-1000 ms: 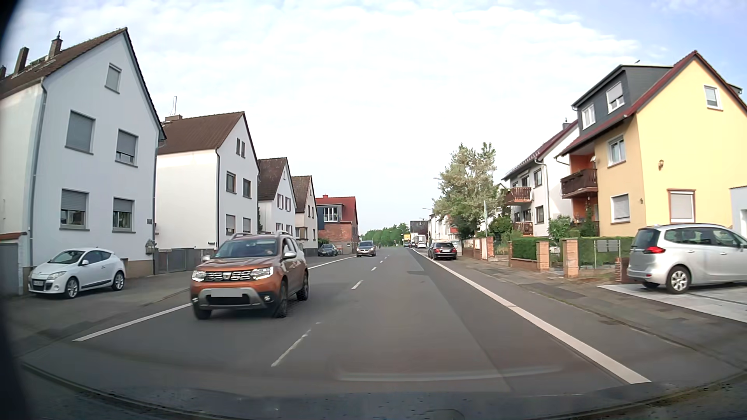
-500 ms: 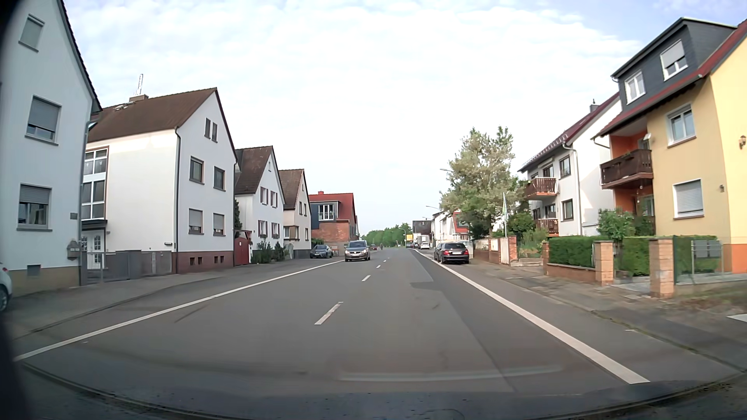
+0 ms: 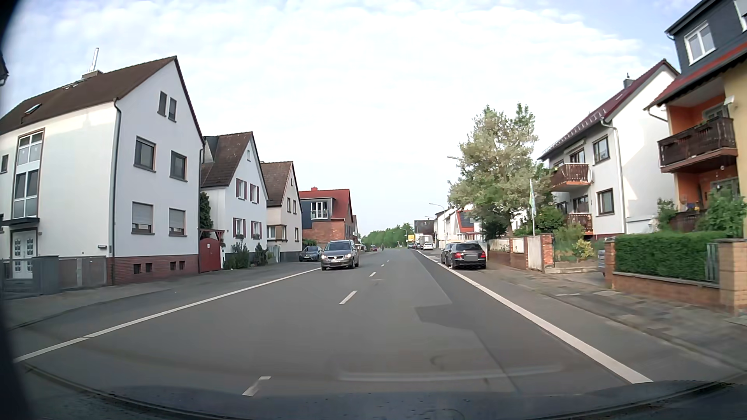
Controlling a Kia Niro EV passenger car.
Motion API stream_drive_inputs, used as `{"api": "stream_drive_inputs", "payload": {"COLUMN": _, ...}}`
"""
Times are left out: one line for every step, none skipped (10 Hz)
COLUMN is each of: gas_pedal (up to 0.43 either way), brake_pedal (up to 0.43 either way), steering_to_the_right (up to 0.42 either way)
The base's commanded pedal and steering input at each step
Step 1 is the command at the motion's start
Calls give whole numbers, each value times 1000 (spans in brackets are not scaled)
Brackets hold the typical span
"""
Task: Follow the waypoints while adhering to traffic rules and regulations
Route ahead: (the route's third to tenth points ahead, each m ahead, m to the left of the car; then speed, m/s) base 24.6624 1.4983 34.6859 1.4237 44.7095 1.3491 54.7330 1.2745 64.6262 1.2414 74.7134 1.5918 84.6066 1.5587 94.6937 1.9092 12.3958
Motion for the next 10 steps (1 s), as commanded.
{"api": "stream_drive_inputs", "payload": {"gas_pedal": 110, "brake_pedal": 0, "steering_to_the_right": -4}}
{"api": "stream_drive_inputs", "payload": {"gas_pedal": 110, "brake_pedal": 0, "steering_to_the_right": -2}}
{"api": "stream_drive_inputs", "payload": {"gas_pedal": 110, "brake_pedal": 0, "steering_to_the_right": -1}}
{"api": "stream_drive_inputs", "payload": {"gas_pedal": 110, "brake_pedal": 0, "steering_to_the_right": -1}}
{"api": "stream_drive_inputs", "payload": {"gas_pedal": 110, "brake_pedal": 0, "steering_to_the_right": -1}}
{"api": "stream_drive_inputs", "payload": {"gas_pedal": 110, "brake_pedal": 0, "steering_to_the_right": -1}}
{"api": "stream_drive_inputs", "payload": {"gas_pedal": 110, "brake_pedal": 0, "steering_to_the_right": -1}}
{"api": "stream_drive_inputs", "payload": {"gas_pedal": 110, "brake_pedal": 0, "steering_to_the_right": -1}}
{"api": "stream_drive_inputs", "payload": {"gas_pedal": 110, "brake_pedal": 0, "steering_to_the_right": -1}}
{"api": "stream_drive_inputs", "payload": {"gas_pedal": 110, "brake_pedal": 0, "steering_to_the_right": -1}}
